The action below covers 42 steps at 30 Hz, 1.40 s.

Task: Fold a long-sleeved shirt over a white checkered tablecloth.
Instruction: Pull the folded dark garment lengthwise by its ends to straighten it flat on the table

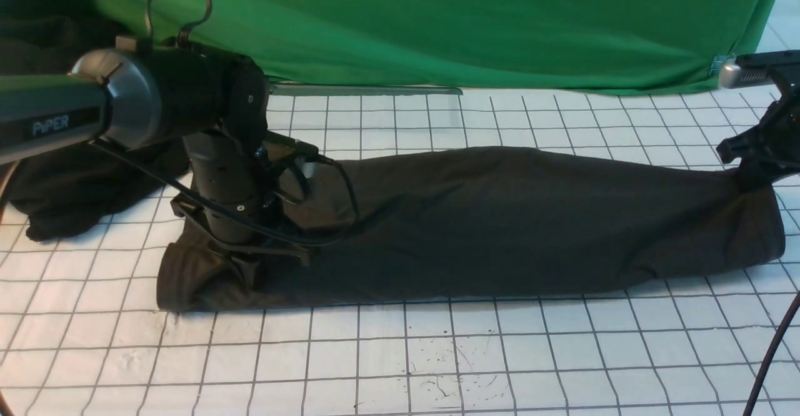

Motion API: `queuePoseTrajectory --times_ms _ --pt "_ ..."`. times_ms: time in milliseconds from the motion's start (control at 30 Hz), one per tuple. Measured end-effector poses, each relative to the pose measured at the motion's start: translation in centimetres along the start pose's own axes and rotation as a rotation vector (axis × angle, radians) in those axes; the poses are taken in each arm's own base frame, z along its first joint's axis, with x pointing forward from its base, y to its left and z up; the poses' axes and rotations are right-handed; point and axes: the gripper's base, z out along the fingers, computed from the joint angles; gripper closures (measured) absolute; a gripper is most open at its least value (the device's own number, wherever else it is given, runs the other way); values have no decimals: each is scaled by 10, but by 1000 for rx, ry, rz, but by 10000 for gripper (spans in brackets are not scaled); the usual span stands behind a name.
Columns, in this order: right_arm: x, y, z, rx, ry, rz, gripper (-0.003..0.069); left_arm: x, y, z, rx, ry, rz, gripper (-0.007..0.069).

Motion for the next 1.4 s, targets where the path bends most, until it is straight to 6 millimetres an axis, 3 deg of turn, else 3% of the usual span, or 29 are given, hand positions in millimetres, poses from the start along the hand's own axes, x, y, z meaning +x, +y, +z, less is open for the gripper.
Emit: queuePoseTrajectory --times_ms 67,100,133,167,267,367,467,600,833,933,1067,1100,1400 --pt "-2 0 -3 3 1 3 435 1 0 -1 -3 5 1 629" --pt "-3 0 -10 1 18 9 356 2 1 -7 -8 -2 -2 629" --pt "-3 0 -12 0 25 14 336 3 1 -9 -9 -6 -6 629" --pt "-4 1 -23 -11 63 45 268 3 2 -17 -12 -34 -22 629" --pt "0 3 -39 -21 113 60 235 4 2 -31 -4 -90 -36 629" --pt "8 5 -47 -20 134 70 239 3 2 -30 2 -104 -40 629" --pt "20 6 -42 -24 187 71 237 5 2 -21 5 -84 -42 629" --pt "47 7 -9 -12 292 86 198 8 9 3 7 -58 -75 629" --pt "56 6 23 -8 323 103 183 8 16 15 8 -43 -108 629" --pt "56 6 30 -9 321 88 262 7 16 15 8 -46 -109 629" --pt "57 4 30 2 325 50 552 7 16 15 8 -45 -109 629" --pt "57 4 30 2 326 49 590 8 16 15 8 -42 -109 629" --pt "65 -8 27 47 395 111 602 10 16 12 10 -29 -111 629"
